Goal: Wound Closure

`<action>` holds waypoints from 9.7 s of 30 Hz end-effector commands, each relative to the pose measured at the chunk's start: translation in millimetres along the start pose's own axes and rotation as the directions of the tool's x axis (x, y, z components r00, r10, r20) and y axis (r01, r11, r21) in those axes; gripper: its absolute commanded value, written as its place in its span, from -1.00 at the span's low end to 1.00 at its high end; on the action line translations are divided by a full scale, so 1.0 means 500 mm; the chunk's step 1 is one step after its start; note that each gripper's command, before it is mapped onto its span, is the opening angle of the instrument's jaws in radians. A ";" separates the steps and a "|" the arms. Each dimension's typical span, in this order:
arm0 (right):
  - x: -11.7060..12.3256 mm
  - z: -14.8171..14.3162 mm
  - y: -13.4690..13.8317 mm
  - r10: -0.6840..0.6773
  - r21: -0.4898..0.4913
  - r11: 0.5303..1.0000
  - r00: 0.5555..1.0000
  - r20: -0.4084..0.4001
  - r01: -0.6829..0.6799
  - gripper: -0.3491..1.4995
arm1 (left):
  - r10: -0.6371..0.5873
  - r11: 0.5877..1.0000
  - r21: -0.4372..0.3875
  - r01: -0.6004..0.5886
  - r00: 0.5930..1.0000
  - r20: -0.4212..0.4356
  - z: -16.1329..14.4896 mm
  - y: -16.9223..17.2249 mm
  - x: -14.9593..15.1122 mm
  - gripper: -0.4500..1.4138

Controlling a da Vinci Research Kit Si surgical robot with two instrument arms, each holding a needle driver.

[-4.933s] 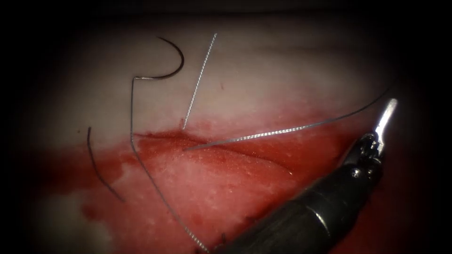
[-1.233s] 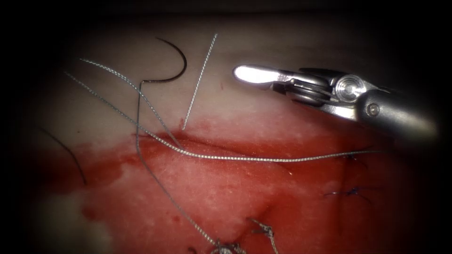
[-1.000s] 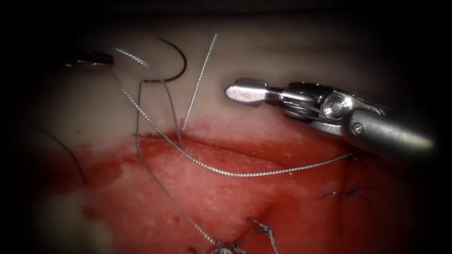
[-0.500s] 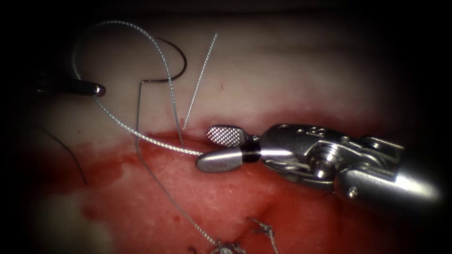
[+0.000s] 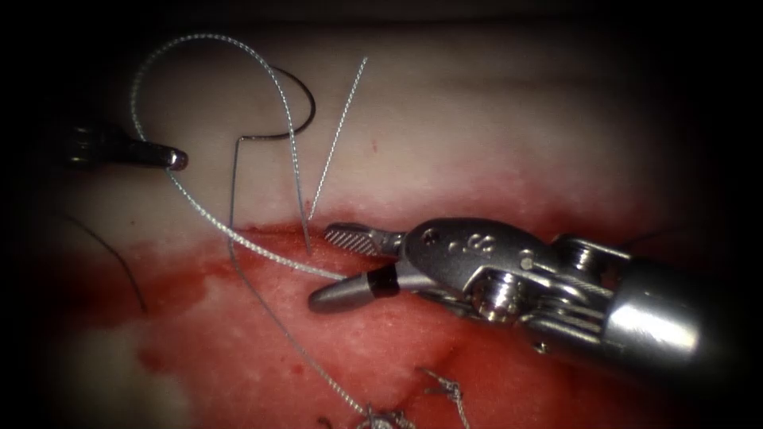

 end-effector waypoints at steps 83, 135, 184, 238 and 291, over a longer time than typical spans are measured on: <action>-0.0082 -0.0015 -0.0038 0.171 0.186 0.967 0.984 0.049 -0.177 -1.00 | 0.618 0.786 0.107 -0.609 0.781 -0.089 0.0171 -0.0104 -0.0019 -0.51; -0.0077 0.0061 -0.0255 0.312 -0.152 0.948 0.913 0.262 -0.280 -1.00 | 0.491 0.867 -0.091 -0.489 0.812 0.315 0.0022 -0.0021 -0.0127 -1.00; -0.0244 0.0126 -0.0091 0.717 -0.749 0.646 0.455 0.528 -0.148 -1.00 | 0.210 0.802 0.419 -0.426 0.858 0.469 0.0100 -0.0059 -0.0124 -1.00; -0.0101 0.0154 -0.0108 -0.056 -0.428 0.901 0.997 0.058 0.075 -1.00 | 0.608 0.720 0.092 -0.688 0.689 0.395 -0.0035 0.0098 -0.0013 -1.00; -0.0242 0.0170 -0.0114 0.492 -0.328 0.867 0.551 0.674 -0.374 -1.00 | -0.480 0.874 0.281 0.396 0.789 0.383 0.0078 -0.0007 -0.0194 -1.00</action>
